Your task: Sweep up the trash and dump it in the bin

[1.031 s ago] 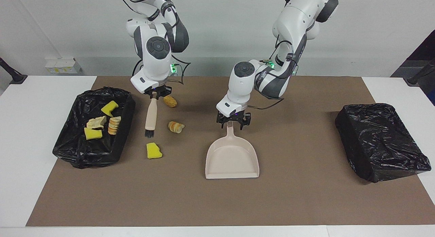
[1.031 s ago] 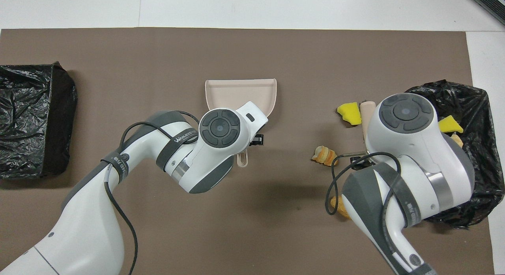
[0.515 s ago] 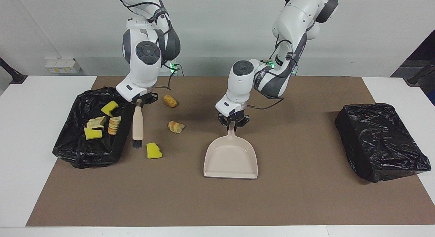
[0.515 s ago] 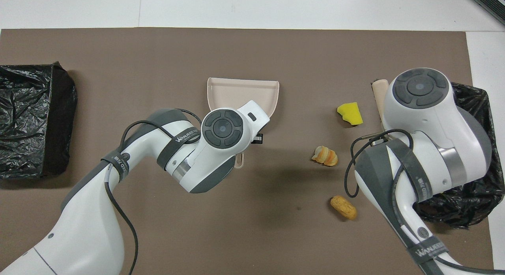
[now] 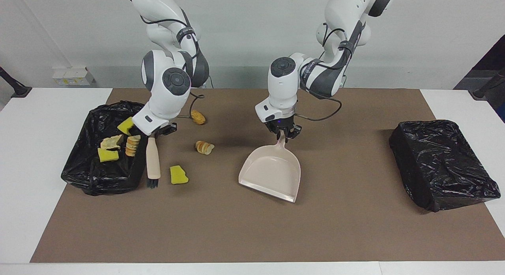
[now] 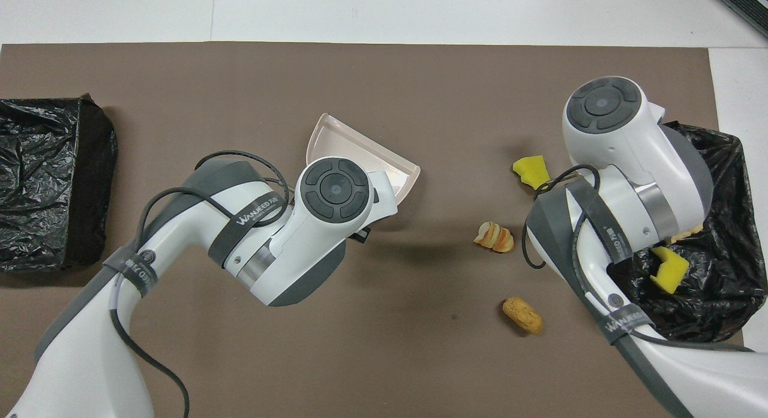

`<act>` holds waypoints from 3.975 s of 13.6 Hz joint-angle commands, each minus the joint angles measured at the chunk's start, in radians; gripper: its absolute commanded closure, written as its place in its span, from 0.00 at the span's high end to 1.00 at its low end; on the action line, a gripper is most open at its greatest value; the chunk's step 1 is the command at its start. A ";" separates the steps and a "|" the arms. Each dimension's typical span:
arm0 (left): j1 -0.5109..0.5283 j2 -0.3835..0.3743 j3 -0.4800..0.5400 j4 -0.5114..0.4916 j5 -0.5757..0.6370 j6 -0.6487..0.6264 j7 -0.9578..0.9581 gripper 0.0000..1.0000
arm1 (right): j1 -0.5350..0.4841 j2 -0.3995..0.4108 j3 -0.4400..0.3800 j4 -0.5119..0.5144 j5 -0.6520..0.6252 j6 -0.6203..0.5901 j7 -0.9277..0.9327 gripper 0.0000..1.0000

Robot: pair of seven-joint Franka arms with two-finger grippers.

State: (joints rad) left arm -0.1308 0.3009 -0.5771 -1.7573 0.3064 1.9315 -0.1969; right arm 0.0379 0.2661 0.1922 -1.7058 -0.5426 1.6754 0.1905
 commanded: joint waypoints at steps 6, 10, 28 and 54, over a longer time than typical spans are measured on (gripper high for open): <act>0.100 -0.086 -0.004 -0.056 -0.003 -0.078 0.704 0.00 | -0.044 0.145 0.015 0.058 -0.048 0.110 0.053 0.00; 0.099 -0.108 -0.009 -0.132 -0.033 -0.036 0.832 0.00 | -0.030 0.162 0.021 0.014 0.038 0.135 0.067 0.00; 0.092 -0.164 -0.106 -0.286 -0.036 0.046 0.728 0.00 | 0.131 0.093 0.079 -0.077 1.031 0.227 -0.031 0.00; 0.094 -0.131 -0.115 -0.294 -0.036 0.158 0.699 0.00 | 0.059 -0.594 0.073 -0.799 0.745 -0.085 0.598 0.00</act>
State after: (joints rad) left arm -0.0380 0.1846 -0.6979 -2.0305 0.2826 2.0625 0.5166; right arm 0.1068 -0.2460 0.2643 -2.4153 0.1990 1.5596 0.8333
